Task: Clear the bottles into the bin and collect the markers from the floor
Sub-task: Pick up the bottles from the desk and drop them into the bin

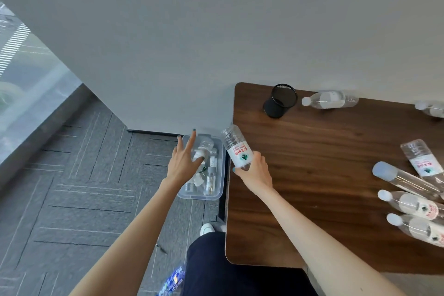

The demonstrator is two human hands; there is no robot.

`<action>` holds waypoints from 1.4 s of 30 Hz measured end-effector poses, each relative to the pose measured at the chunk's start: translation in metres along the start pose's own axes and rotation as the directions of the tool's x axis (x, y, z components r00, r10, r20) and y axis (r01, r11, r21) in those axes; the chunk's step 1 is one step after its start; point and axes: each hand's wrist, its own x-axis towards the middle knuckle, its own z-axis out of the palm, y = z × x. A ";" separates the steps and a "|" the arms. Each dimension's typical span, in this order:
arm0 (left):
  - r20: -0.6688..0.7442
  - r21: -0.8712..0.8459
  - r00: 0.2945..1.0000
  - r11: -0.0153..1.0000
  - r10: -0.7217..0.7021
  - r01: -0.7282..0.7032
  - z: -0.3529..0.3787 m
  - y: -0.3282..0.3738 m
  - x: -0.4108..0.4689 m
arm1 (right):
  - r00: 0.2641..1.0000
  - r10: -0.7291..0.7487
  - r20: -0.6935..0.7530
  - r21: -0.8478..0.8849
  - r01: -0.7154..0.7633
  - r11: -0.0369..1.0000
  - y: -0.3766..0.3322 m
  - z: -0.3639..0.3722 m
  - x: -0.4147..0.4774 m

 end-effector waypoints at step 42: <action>0.015 -0.327 0.998 0.944 0.059 -0.051 0.018 0.051 -0.042 | 0.989 -0.146 -0.033 0.137 0.149 0.979 0.019 -0.024 -0.009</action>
